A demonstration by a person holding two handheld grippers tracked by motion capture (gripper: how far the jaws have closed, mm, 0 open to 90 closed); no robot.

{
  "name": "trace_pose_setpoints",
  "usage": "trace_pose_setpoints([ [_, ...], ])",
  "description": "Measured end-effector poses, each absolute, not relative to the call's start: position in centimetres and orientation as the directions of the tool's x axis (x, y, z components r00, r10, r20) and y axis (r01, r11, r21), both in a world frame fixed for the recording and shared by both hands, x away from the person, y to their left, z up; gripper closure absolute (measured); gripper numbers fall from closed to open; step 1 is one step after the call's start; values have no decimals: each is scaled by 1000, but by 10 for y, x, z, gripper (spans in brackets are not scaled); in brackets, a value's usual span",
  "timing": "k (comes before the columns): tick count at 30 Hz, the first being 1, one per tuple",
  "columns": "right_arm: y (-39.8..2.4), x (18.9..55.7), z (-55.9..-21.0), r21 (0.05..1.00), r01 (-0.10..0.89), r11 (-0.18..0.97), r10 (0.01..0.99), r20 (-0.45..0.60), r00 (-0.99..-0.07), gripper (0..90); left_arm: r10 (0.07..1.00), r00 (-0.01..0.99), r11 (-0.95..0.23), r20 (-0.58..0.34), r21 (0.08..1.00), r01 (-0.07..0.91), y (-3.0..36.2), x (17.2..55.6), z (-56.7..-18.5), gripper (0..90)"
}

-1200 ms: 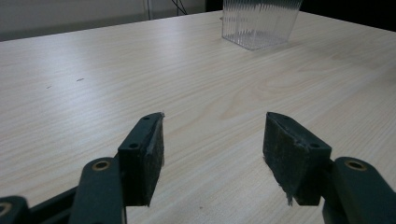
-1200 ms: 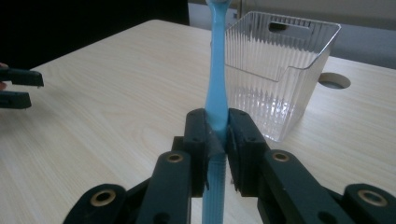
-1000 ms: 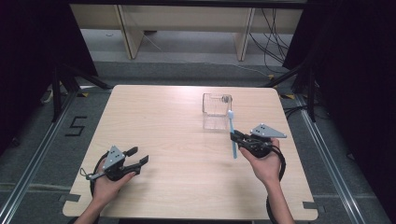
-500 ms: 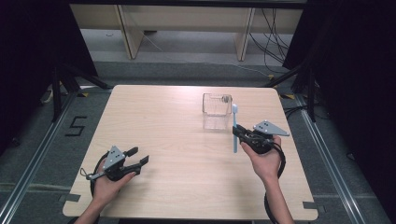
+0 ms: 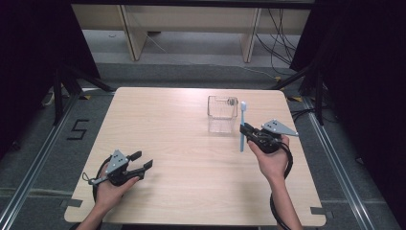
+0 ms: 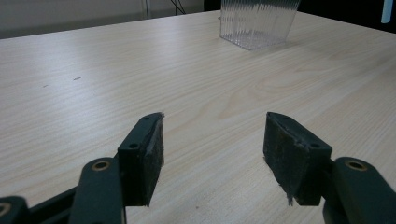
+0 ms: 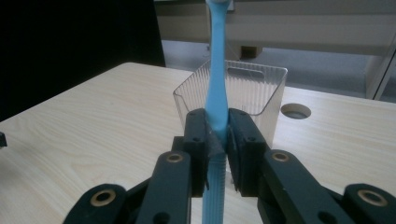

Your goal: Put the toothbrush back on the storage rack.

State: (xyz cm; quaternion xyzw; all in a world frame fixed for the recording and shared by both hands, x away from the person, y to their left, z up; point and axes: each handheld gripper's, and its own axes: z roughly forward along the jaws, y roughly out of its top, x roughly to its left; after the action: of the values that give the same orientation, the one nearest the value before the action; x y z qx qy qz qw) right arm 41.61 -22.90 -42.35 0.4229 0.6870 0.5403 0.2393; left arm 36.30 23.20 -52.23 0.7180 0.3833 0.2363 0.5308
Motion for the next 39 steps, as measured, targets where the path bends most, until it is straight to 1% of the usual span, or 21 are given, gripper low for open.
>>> trace_pose_setpoints([
  [1, -229, 417, -423, 947, 316, 60, 843, 122, -524, 787, 801, 594, -142, -68, 943, 300, 232, 363, -522, 380],
  [2, -228, 416, -422, 942, 333, 45, 843, 143, -518, 787, 801, 595, -143, -68, 943, 300, 232, 363, -522, 380],
  [3, -229, 418, -422, 948, 311, 66, 846, 112, -522, 787, 801, 595, -144, -67, 943, 300, 232, 363, -522, 380],
  [4, -229, 419, -422, 951, 304, 66, 844, 109, -525, 787, 801, 595, -144, -67, 943, 300, 232, 363, -522, 379],
  [6, -227, 419, -421, 950, 311, 40, 846, 133, -516, 787, 801, 595, -145, -67, 943, 300, 232, 363, -522, 380],
  [7, -229, 420, -420, 952, 302, 57, 846, 114, -520, 787, 801, 595, -145, -67, 943, 300, 232, 363, -522, 379],
  [8, -228, 421, -419, 950, 308, 45, 848, 127, -515, 787, 801, 596, -146, -66, 943, 300, 232, 363, -522, 380],
  [13, -229, 426, -414, 957, 287, 42, 851, 116, -512, 787, 800, 596, -146, -66, 943, 300, 232, 363, -522, 379],
  [19, -229, 432, -411, 958, 285, 32, 854, 122, -506, 787, 801, 596, -145, -67, 943, 300, 232, 363, -522, 379],
  [20, -227, 432, -411, 954, 298, 16, 858, 141, -495, 787, 800, 596, -146, -66, 943, 300, 232, 363, -522, 379],
  [21, -229, 434, -411, 960, 276, 37, 857, 112, -503, 787, 800, 596, -143, -68, 943, 300, 232, 363, -522, 379],
  [22, -227, 435, -410, 959, 284, 16, 853, 135, -504, 787, 800, 596, -143, -69, 943, 301, 232, 363, -522, 379],
  [24, -227, 437, -408, 962, 270, 33, 856, 112, -505, 787, 800, 597, -143, -70, 942, 302, 232, 363, -522, 379],
  [25, -225, 437, -408, 958, 285, 11, 856, 138, -498, 787, 799, 597, -143, -71, 942, 303, 232, 363, -522, 379],
  [26, -225, 439, -407, 962, 274, 20, 857, 125, -500, 787, 799, 597, -143, -71, 942, 303, 232, 363, -522, 379],
  [30, -222, 441, -404, 958, 285, -1, 857, 147, -494, 787, 799, 598, -141, -72, 943, 302, 231, 363, -522, 379],
  [33, -221, 446, -403, 963, 268, 15, 857, 126, -500, 787, 795, 602, -134, -75, 946, 296, 231, 363, -523, 379],
  [35, -220, 448, -402, 965, 261, 12, 860, 123, -496, 787, 795, 602, -134, -76, 946, 296, 231, 363, -523, 379],
  [36, -220, 449, -401, 962, 273, -1, 861, 140, -490, 787, 795, 602, -134, -76, 946, 297, 231, 363, -523, 379],
  [37, -220, 450, -401, 967, 254, 5, 864, 124, -488, 787, 795, 602, -134, -76, 946, 296, 231, 363, -523, 379],
  [39, -220, 452, -400, 966, 259, 8, 866, 123, -485, 787, 795, 601, -136, -76, 945, 298, 231, 363, -523, 379],
])
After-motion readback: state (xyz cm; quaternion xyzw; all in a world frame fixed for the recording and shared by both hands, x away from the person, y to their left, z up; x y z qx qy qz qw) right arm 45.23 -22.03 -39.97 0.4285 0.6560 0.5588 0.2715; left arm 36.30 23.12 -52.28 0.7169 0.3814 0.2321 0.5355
